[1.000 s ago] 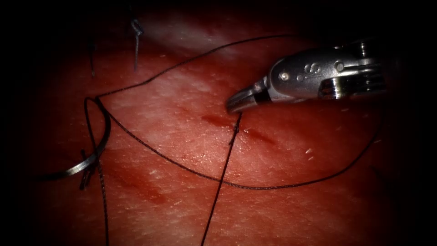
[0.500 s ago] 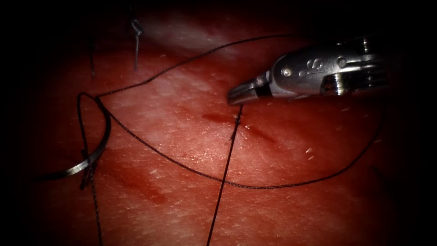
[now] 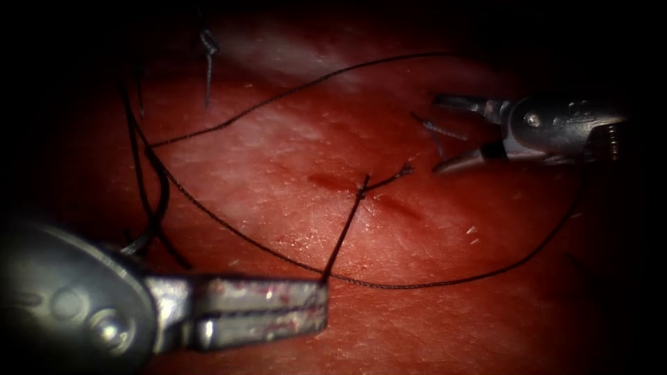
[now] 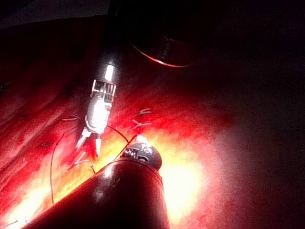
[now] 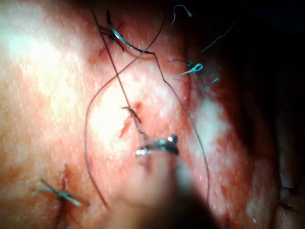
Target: Wound Closure
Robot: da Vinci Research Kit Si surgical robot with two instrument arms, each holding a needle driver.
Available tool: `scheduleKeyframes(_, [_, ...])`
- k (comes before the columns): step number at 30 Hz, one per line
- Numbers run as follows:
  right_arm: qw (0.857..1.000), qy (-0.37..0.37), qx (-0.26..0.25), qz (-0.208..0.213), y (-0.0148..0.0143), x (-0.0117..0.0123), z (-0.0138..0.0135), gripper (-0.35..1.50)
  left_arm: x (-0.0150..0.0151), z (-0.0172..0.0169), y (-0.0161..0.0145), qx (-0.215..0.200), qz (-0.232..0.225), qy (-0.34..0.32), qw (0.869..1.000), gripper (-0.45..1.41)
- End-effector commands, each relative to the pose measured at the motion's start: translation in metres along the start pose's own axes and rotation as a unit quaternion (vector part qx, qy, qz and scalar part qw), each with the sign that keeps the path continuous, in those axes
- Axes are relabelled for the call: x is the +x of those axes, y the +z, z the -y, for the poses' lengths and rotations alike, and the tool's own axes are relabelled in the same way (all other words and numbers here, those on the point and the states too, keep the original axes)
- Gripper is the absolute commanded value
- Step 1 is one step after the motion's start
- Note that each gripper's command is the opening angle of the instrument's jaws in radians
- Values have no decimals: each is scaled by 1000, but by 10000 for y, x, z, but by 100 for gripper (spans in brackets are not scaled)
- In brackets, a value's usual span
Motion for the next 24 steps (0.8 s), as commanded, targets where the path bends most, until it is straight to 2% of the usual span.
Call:
scheduleKeyframes(1, [1000,9,-13,-8,1,-2,11,94,-1,5,8,1,1,0,1000,-45])
scheduleKeyframes(8, [992,56,-91,-61,-11,10,23,68,-12,50,15,-2,4,-2,1000,-45])
scheduleKeyframes(10, [988,63,-115,-78,-9,17,23,71,-17,58,18,-4,6,1,1000,-45])
scheduleKeyframes(11, [987,64,-119,-82,-8,20,24,71,-21,63,21,-4,6,1,1000,-45])
scheduleKeyframes(13, [986,64,-126,-87,-4,26,23,54,-28,69,26,-3,6,2,1000,-45])
scheduleKeyframes(16, [984,62,-137,-93,3,34,19,41,-42,79,35,-4,11,6,1000,-45])
scheduleKeyframes(19, [984,53,-145,-94,11,38,15,34,-56,85,44,-8,17,14,1000,-45])
scheduleKeyframes(24, [983,42,-151,-93,29,42,12,34,-76,90,59,-14,22,13,1000,-45])
